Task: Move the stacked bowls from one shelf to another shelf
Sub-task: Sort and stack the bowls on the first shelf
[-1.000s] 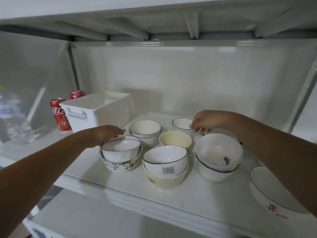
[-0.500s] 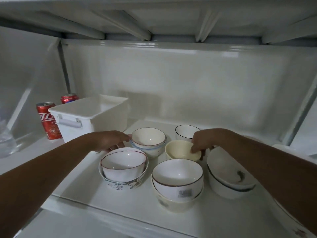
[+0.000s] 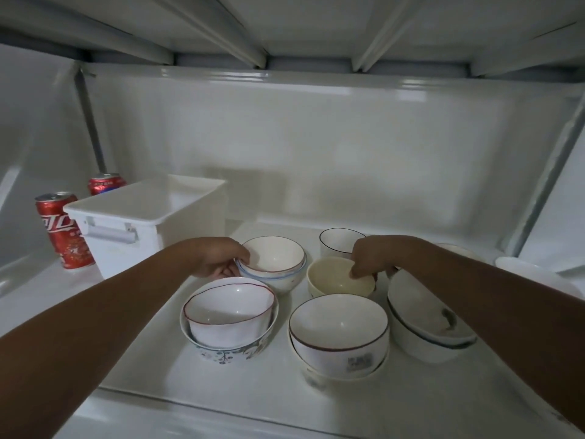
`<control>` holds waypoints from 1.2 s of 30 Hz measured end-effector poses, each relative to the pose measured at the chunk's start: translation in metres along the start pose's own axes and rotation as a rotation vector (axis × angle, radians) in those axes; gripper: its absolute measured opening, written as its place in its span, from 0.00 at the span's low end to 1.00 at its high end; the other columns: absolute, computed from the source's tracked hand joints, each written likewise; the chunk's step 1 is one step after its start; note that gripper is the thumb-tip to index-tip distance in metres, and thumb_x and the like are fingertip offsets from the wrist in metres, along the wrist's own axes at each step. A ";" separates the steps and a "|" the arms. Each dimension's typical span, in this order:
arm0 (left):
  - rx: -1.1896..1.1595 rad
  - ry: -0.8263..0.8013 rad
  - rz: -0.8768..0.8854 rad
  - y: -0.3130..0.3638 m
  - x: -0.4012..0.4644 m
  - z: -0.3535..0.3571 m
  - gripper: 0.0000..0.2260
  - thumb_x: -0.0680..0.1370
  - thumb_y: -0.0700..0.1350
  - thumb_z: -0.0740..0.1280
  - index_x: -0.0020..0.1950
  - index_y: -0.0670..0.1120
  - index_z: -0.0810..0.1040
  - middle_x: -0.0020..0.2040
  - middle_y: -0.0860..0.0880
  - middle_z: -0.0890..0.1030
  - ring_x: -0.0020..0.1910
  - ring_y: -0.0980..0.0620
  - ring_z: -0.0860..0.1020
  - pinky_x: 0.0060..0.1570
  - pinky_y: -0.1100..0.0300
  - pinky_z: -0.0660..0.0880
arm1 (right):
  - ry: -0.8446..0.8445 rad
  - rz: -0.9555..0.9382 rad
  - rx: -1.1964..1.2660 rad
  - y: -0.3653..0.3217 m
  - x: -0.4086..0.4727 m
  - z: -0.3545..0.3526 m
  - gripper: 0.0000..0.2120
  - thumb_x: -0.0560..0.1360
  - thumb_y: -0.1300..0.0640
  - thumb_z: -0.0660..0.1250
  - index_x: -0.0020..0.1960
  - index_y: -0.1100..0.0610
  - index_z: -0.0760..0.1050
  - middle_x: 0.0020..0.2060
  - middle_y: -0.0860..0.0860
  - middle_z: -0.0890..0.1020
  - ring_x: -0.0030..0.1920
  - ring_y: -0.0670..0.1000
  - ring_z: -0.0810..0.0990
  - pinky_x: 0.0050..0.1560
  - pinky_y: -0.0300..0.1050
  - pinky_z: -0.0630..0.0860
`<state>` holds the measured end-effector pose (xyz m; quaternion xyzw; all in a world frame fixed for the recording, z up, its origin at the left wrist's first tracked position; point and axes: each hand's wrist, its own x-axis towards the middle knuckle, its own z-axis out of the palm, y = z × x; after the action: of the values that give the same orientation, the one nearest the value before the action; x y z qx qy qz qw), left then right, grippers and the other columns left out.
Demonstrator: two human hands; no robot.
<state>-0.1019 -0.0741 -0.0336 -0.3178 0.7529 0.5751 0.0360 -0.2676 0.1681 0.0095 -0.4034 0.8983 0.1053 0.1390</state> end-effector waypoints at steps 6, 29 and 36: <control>-0.050 0.047 0.046 0.004 0.007 0.003 0.14 0.77 0.31 0.55 0.32 0.41 0.64 0.20 0.47 0.67 0.15 0.54 0.65 0.17 0.68 0.67 | -0.020 0.088 -0.046 -0.014 0.004 -0.002 0.14 0.77 0.58 0.61 0.34 0.60 0.75 0.14 0.46 0.74 0.22 0.44 0.74 0.24 0.35 0.70; -0.157 0.279 0.092 0.039 -0.016 -0.031 0.11 0.80 0.39 0.53 0.55 0.35 0.70 0.28 0.36 0.80 0.18 0.50 0.78 0.16 0.66 0.72 | -0.107 0.146 1.050 -0.067 0.041 0.002 0.09 0.84 0.63 0.50 0.54 0.66 0.66 0.28 0.60 0.83 0.24 0.50 0.77 0.26 0.38 0.64; 0.003 0.269 0.081 0.048 -0.011 -0.014 0.15 0.77 0.38 0.51 0.39 0.34 0.74 0.21 0.41 0.77 0.14 0.56 0.69 0.16 0.71 0.63 | -0.167 0.004 1.311 -0.061 0.032 0.002 0.17 0.83 0.65 0.47 0.66 0.73 0.66 0.51 0.67 0.83 0.43 0.59 0.84 0.35 0.44 0.80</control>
<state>-0.1140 -0.0750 0.0159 -0.3612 0.7640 0.5273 -0.0882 -0.2418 0.1066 -0.0075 -0.2238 0.7633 -0.4321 0.4250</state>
